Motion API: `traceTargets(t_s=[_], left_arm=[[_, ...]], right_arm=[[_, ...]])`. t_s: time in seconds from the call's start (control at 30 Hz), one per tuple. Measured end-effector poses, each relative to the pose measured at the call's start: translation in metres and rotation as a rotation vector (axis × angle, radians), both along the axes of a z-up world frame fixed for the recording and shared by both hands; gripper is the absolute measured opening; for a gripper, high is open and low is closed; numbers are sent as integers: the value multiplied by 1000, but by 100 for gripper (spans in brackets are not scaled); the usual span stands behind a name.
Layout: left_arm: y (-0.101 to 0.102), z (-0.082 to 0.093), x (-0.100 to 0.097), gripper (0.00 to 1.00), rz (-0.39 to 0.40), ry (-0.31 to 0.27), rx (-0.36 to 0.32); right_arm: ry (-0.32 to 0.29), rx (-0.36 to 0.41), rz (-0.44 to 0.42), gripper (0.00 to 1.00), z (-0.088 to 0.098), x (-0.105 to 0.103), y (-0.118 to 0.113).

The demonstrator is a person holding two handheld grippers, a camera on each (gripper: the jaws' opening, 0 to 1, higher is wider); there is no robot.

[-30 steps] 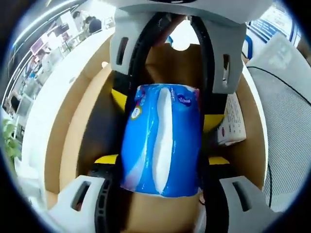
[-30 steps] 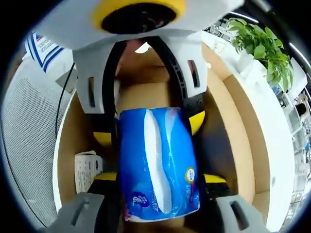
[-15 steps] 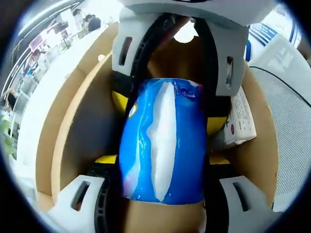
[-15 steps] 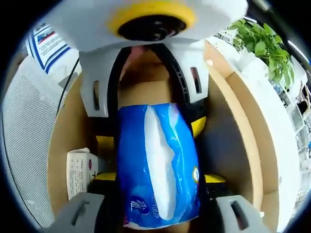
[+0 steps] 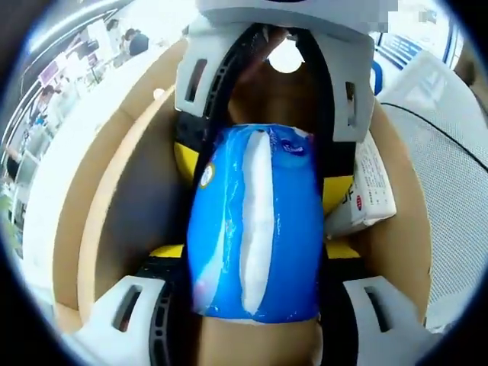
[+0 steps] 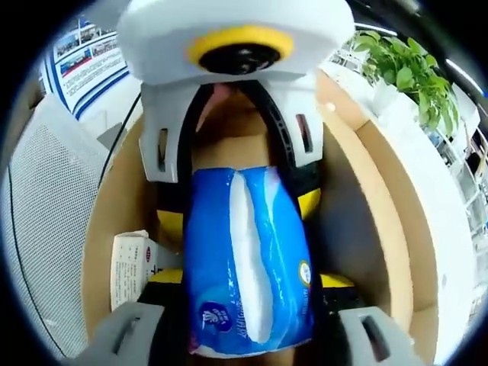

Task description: Operate the shoe box by opening the lid, removing the specified soft item, and placing it in the target area until the item is outside and the box remains undamaged.

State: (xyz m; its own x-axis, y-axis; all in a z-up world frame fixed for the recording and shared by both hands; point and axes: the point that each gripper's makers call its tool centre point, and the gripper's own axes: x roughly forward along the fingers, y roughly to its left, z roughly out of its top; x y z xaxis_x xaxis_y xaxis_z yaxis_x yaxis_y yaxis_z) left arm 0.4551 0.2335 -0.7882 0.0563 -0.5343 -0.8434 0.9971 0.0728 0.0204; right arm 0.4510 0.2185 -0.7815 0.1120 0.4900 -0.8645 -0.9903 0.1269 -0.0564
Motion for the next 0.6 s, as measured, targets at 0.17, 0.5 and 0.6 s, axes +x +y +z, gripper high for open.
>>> traceTargets(t_s=[0.17,0.5,0.6], left_arm=[[0,-1,1,68,-20,-15,13],[-1,-4,-5,67,-55,2,21],[-2,-7,-2,67,-32,9,12]], right_arm=[[3,-37,6,63,-6,1,-1],[22,-97,35,65,-14,0,-2],[38,-90,38,65,-15,-1,-2]])
